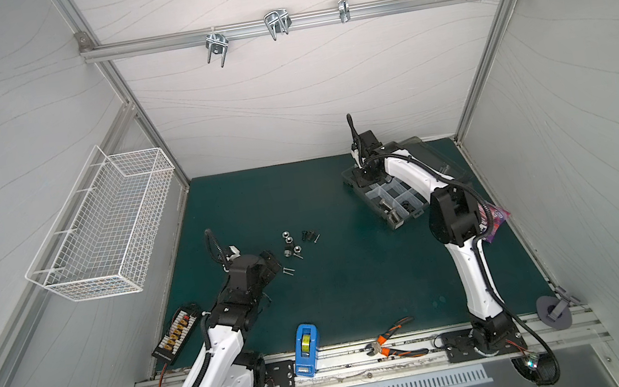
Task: Sort the screws and nuts into containers
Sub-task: 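Carry the black bolt with the right gripper over the organizer, then open the right gripper to drop the bolt into a compartment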
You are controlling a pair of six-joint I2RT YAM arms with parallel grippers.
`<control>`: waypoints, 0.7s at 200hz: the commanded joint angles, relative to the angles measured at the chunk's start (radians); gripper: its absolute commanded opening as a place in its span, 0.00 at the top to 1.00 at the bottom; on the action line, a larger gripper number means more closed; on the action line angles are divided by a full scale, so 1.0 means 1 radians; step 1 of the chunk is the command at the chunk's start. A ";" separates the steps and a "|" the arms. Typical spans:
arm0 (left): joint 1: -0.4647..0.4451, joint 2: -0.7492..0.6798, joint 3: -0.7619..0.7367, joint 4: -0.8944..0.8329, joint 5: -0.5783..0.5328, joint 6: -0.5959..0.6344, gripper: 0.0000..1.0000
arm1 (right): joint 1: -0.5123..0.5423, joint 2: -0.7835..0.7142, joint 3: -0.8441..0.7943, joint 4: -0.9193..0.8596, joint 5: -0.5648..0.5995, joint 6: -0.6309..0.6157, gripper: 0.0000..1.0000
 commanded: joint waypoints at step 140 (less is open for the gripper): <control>-0.001 0.034 0.068 0.046 0.058 0.029 0.00 | -0.001 0.119 0.105 0.010 0.039 -0.042 0.53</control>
